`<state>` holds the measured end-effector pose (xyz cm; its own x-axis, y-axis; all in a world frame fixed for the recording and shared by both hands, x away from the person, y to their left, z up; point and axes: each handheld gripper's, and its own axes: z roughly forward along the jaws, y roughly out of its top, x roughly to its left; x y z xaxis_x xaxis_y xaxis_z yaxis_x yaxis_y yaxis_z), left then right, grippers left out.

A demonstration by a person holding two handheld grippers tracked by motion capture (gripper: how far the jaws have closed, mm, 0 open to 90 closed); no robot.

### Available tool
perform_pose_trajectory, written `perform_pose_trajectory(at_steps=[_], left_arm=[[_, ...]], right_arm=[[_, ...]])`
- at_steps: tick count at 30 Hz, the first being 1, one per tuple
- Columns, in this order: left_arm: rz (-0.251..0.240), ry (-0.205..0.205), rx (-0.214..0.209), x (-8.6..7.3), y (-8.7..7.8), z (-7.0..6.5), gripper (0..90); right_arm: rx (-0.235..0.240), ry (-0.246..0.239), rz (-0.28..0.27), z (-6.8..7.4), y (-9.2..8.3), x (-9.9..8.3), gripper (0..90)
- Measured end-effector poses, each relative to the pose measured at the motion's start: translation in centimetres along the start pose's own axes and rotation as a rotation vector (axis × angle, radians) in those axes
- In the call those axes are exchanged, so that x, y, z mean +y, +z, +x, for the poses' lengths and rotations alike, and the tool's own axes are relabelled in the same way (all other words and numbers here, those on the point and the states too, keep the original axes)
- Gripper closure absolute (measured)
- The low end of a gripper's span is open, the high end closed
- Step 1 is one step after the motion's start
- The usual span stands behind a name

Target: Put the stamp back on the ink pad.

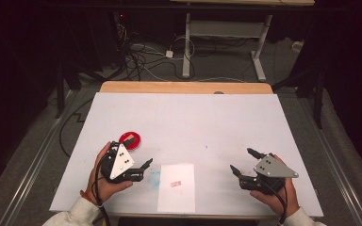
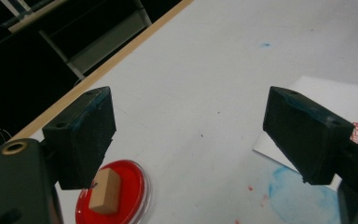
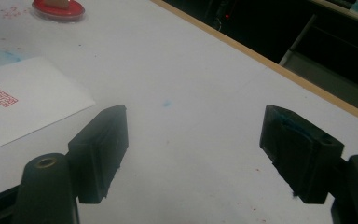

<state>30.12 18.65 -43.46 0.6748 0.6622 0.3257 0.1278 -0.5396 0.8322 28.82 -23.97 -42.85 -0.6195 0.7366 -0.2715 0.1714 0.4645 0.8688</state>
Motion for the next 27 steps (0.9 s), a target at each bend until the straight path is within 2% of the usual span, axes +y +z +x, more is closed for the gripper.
perform_pose_trajectory(at_steps=[4,7,11,13,15,18,27], left_arm=[[0.031,0.012,-0.007,-1.3,0.1,-0.4,16.3],[0.044,-0.008,-0.013,-2.2,0.1,-0.4,16.3],[0.075,-0.02,-0.014,-3.1,0.0,-0.6,16.3],[0.079,-0.025,-0.016,-3.2,0.1,-0.7,16.3],[0.079,-0.013,-0.009,-3.1,0.1,-0.7,16.3],[0.062,-0.023,-0.003,-2.9,0.0,-0.7,16.3],[0.061,-0.003,-0.001,-2.9,-0.2,-1.0,16.3]], right_arm=[[0.0,-0.006,-0.007,0.0,-0.1,0.0,23.8],[0.002,0.005,0.001,-0.1,0.0,-0.2,23.8],[0.008,-0.006,-0.002,0.1,0.0,-0.1,23.8],[0.008,-0.004,-0.006,0.0,0.0,0.0,23.8],[0.01,0.003,-0.005,-0.1,0.1,-0.1,23.7],[0.014,-0.002,-0.002,-0.1,0.1,-0.2,23.7],[0.013,-0.006,0.002,0.0,0.1,-0.2,23.7]])
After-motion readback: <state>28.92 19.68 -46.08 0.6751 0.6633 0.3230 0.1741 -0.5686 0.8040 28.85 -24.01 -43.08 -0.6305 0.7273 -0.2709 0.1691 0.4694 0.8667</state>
